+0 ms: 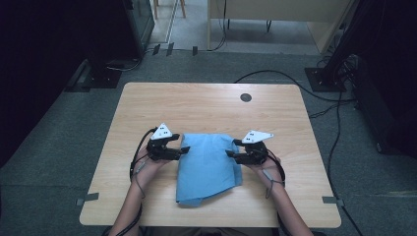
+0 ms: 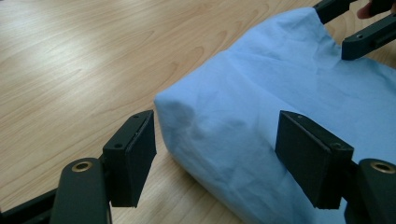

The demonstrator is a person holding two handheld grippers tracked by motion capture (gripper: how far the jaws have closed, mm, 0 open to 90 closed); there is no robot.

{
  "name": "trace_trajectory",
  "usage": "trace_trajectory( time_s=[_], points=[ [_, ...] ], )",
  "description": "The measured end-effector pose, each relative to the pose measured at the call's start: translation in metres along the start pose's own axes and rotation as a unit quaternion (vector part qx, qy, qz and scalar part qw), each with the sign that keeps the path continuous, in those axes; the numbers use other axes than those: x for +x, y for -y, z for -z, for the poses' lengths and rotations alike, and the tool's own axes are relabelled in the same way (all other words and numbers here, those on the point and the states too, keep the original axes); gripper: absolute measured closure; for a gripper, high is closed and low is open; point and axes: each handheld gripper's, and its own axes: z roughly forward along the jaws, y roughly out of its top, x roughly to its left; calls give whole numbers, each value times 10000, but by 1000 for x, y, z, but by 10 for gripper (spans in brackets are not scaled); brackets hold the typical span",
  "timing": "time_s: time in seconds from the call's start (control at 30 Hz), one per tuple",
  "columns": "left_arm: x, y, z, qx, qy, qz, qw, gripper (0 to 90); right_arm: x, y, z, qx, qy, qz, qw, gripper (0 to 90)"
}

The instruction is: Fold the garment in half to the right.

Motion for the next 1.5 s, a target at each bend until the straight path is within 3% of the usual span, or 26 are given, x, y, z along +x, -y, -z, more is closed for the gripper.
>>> trace_trajectory(
  time_s=[0.07, 0.1, 0.13, 0.17, 0.2, 0.23, 0.3, 0.33, 0.57, 0.63, 0.7, 0.73, 0.83, 0.87, 0.93, 0.97, 1.0, 1.1, 1.2, 1.23, 1.5],
  points=[
    [1, 1, 1, -9, 11, 39, 10000, 290, 0, 0, 0, 0, 0, 0, 10000, 454],
    [1, 2, -1, 17, 2, 42, 10000, 290, -2, 2, -4, 80, -113, -181, 9997, 495],
    [0, 3, -3, 61, 10, 38, 10000, 290, -1, 2, -7, 165, -215, -274, 9993, 625],
    [0, 3, -3, 61, 10, 38, 10000, 290, -1, 2, -7, 165, -215, -274, 9993, 625],
    [0, 3, -3, 61, 10, 38, 10000, 290, 5, 1, -7, 285, -151, -104, 9994, 625],
    [-1, 2, -2, 58, -8, -13, 10000, 290, 5, 1, -7, 285, -151, -104, 9994, 841],
    [-1, 2, -2, 58, -8, -13, 10000, 290, 7, -4, 0, 242, -104, -17, 9997, 841],
    [-1, 2, -2, 58, -8, -13, 10000, 290, 7, -4, 0, 242, -104, -17, 9997, 890],
    [-2, 5, -5, 142, -10, -53, 9999, 290, 0, -2, 6, 193, -84, -102, 9997, 884],
    [-2, 6, -7, 192, -17, -66, 9998, 290, 0, -2, 6, 178, -14, -67, 9998, 813],
    [-2, 6, -8, 202, -6, -54, 9998, 290, 0, -2, 6, 178, -14, -67, 9998, 813],
    [-3, 5, -6, 189, -29, -68, 9998, 290, 1, -4, 9, 88, 50, -10, 9999, 756],
    [-3, 3, -2, 132, -32, -64, 9999, 290, 3, -6, 13, -121, 104, 109, 9998, 708],
    [-3, 3, -2, 132, -32, -64, 9999, 290, 10, -10, 19, -433, 133, 363, 9983, 638],
    [-2, 3, 1, 168, -51, -65, 9998, 289, 13, -11, 19, -504, 103, 461, 9976, 605],
    [-2, 3, 1, 168, -51, -65, 9998, 274, 13, -11, 19, -504, 103, 461, 9976, 605],
    [-2, 3, 1, 168, -51, -65, 9998, 274, 21, -12, 15, -462, 18, 722, 9963, 571],
    [-1, 5, 4, 222, -42, -76, 9997, 274, 24, -11, 10, -356, -21, 797, 9962, 558],
    [-1, 6, 4, 255, -24, -71, 9996, 265, 23, -9, 6, -306, -64, 757, 9966, 538],
    [-1, 6, 4, 255, -24, -71, 9996, 223, 23, -9, 6, -306, -64, 757, 9966, 538],
    [1, 10, 9, 342, -9, -59, 9994, 215, 14, -5, 6, -166, -130, 599, 9980, 458]
  ],
)
